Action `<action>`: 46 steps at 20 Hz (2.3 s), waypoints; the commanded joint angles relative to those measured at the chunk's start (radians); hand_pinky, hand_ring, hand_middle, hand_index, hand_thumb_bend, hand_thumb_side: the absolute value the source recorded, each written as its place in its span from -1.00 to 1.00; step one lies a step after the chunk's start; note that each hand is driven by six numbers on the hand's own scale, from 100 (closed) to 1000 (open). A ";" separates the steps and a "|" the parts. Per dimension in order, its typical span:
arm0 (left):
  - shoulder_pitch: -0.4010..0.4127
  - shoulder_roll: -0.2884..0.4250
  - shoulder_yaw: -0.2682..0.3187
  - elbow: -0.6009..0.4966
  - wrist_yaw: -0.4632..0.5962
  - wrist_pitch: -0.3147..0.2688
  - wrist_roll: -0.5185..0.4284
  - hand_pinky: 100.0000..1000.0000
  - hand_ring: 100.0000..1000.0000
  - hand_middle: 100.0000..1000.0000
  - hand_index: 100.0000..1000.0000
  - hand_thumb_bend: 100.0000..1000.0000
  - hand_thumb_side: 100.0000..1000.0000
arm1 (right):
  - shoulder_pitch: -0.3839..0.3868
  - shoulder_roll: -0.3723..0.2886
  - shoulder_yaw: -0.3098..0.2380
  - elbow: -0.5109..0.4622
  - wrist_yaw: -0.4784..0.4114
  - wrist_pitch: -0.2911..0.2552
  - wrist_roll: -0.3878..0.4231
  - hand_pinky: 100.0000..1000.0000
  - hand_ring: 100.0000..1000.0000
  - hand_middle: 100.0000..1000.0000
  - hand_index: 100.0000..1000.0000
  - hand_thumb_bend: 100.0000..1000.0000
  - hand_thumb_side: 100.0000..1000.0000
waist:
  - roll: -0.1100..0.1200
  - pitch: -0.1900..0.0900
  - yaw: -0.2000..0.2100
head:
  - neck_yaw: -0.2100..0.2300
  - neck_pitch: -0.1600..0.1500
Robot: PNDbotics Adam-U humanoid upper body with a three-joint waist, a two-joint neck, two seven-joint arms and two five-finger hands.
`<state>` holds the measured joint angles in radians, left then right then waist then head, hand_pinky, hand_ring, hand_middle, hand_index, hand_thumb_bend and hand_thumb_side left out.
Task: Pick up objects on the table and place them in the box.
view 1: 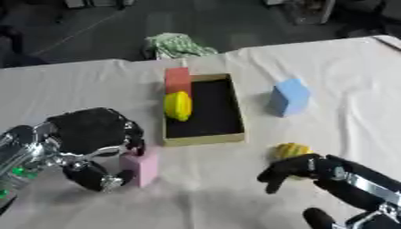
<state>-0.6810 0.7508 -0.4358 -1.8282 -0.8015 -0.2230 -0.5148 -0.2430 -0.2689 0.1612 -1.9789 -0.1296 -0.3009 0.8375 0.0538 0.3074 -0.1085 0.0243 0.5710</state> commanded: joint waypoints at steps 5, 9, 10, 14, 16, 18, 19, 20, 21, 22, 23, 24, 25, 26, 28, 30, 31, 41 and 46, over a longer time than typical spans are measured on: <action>-0.113 -0.068 0.009 0.068 -0.008 0.031 0.054 0.10 -0.09 -0.10 0.28 -0.87 -0.69 | -0.008 -0.003 -0.001 -0.021 -0.008 -0.003 0.001 0.59 0.64 0.32 0.86 -1.00 -0.26 | -0.004 -0.021 -0.005 | -0.004 -0.002; -0.157 -0.118 -0.005 0.148 -0.059 0.034 0.104 0.13 -0.07 -0.08 0.29 -0.76 -0.69 | -0.009 -0.001 0.002 -0.021 -0.011 -0.001 0.003 0.59 0.64 0.32 0.86 -1.00 -0.26 | -0.005 -0.022 -0.009 | -0.001 0.001; -0.166 -0.129 -0.008 0.170 -0.072 0.033 0.117 0.13 -0.07 -0.07 0.30 -0.73 -0.69 | -0.010 0.000 0.002 -0.021 -0.011 -0.001 0.004 0.59 0.64 0.32 0.86 -1.00 -0.26 | -0.005 -0.022 -0.010 | -0.001 0.001; -0.190 -0.171 -0.017 0.256 -0.128 0.025 0.173 0.16 -0.04 -0.03 0.33 -0.62 -0.67 | -0.012 0.003 0.004 -0.021 -0.014 0.000 0.006 0.59 0.64 0.32 0.86 -1.00 -0.26 | -0.007 -0.022 -0.015 | 0.002 0.002; -0.195 -0.190 -0.020 0.292 -0.156 0.021 0.201 0.17 -0.03 -0.02 0.34 -0.60 -0.67 | -0.013 0.004 0.005 -0.021 -0.015 0.001 0.007 0.59 0.64 0.32 0.86 -1.00 -0.26 | -0.007 -0.021 -0.018 | 0.004 0.003; -0.194 -0.207 -0.022 0.323 -0.184 0.018 0.229 0.20 0.01 0.02 0.37 -0.57 -0.66 | -0.015 0.006 0.006 -0.021 -0.016 0.001 0.007 0.59 0.64 0.32 0.86 -1.00 -0.26 | -0.008 -0.020 -0.021 | 0.005 0.002; -0.193 -0.213 -0.024 0.337 -0.198 0.018 0.243 0.22 0.04 0.06 0.40 -0.55 -0.65 | -0.016 0.007 0.006 -0.021 -0.017 0.002 0.007 0.59 0.64 0.32 0.86 -1.00 -0.26 | -0.009 -0.020 -0.022 | 0.005 0.002; -0.191 -0.218 -0.026 0.351 -0.212 0.016 0.257 0.24 0.06 0.07 0.42 -0.54 -0.65 | -0.016 0.008 0.006 -0.021 -0.017 0.002 0.007 0.59 0.64 0.32 0.86 -1.00 -0.26 | -0.009 -0.019 -0.022 | 0.005 0.003; -0.189 -0.222 -0.029 0.365 -0.226 0.014 0.271 0.26 0.08 0.10 0.44 -0.52 -0.63 | -0.017 0.008 0.006 -0.021 -0.017 0.002 0.008 0.59 0.64 0.32 0.86 -1.00 -0.26 | -0.009 -0.019 -0.022 | 0.005 0.004; -0.187 -0.225 -0.031 0.378 -0.240 0.012 0.285 0.27 0.09 0.11 0.45 -0.52 -0.62 | -0.017 0.008 0.006 -0.021 -0.017 0.003 0.008 0.59 0.64 0.32 0.86 -1.00 -0.26 | -0.009 -0.018 -0.022 | 0.006 0.004; -0.186 -0.227 -0.031 0.388 -0.254 0.010 0.299 0.30 0.12 0.14 0.48 -0.53 -0.63 | -0.017 0.008 0.006 -0.021 -0.017 0.003 0.008 0.59 0.64 0.32 0.86 -1.00 -0.27 | -0.010 -0.018 -0.021 | 0.005 0.005; -0.184 -0.229 -0.029 0.397 -0.268 0.010 0.313 0.31 0.13 0.15 0.49 -0.53 -0.63 | -0.017 0.009 0.006 -0.021 -0.017 0.003 0.008 0.59 0.64 0.32 0.86 -1.00 -0.27 | -0.010 -0.018 -0.020 | 0.005 0.004; -0.182 -0.229 -0.025 0.402 -0.280 0.012 0.327 0.34 0.16 0.18 0.52 -0.55 -0.64 | -0.018 0.009 0.006 -0.021 -0.017 0.003 0.008 0.59 0.64 0.32 0.86 -1.00 -0.26 | -0.010 -0.019 -0.019 | 0.004 0.004; -0.181 -0.229 -0.022 0.405 -0.288 0.013 0.341 0.35 0.17 0.18 0.53 -0.55 -0.64 | -0.018 0.009 0.006 -0.021 -0.017 0.003 0.008 0.59 0.64 0.32 0.86 -1.00 -0.26 | -0.010 -0.019 -0.019 | 0.003 0.004; -0.181 -0.225 -0.014 0.400 -0.293 0.022 0.369 0.38 0.23 0.24 0.57 -0.53 -0.66 | -0.017 0.009 0.006 -0.021 -0.017 0.003 0.008 0.59 0.64 0.32 0.86 -1.00 -0.27 | -0.010 -0.020 -0.017 | 0.001 0.003; -0.180 -0.218 -0.007 0.389 -0.292 0.039 0.397 0.41 0.28 0.29 0.60 -0.48 -0.67 | -0.017 0.008 0.006 -0.021 -0.017 0.003 0.009 0.59 0.64 0.32 0.86 -1.00 -0.27 | -0.010 -0.020 -0.015 | -0.002 0.002; -0.178 -0.215 -0.005 0.384 -0.294 0.048 0.411 0.43 0.30 0.32 0.61 -0.42 -0.67 | -0.018 0.009 0.006 -0.021 -0.017 0.004 0.009 0.59 0.64 0.32 0.86 -1.00 -0.26 | -0.010 -0.021 -0.015 | -0.003 0.002; -0.135 -0.172 0.025 0.314 -0.281 0.111 0.527 0.46 0.32 0.32 0.61 -0.59 -0.79 | -0.022 0.010 0.000 -0.021 -0.015 0.004 0.005 0.59 0.64 0.32 0.86 -1.00 -0.26 | -0.007 -0.019 -0.014 | -0.023 -0.003; -0.069 -0.120 0.083 0.201 -0.211 0.116 0.588 0.45 0.29 0.25 0.60 -1.00 -0.92 | -0.026 0.010 -0.006 -0.021 -0.009 0.004 -0.003 0.59 0.64 0.32 0.86 -1.00 -0.26 | -0.009 -0.020 -0.006 | -0.032 -0.001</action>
<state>-0.7387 0.5915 -0.3815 -1.5883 -1.0303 -0.1079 0.0550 -0.2562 -0.2531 0.1623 -1.9789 -0.1348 -0.2939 0.8377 0.0474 0.3073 -0.1141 -0.0031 0.5742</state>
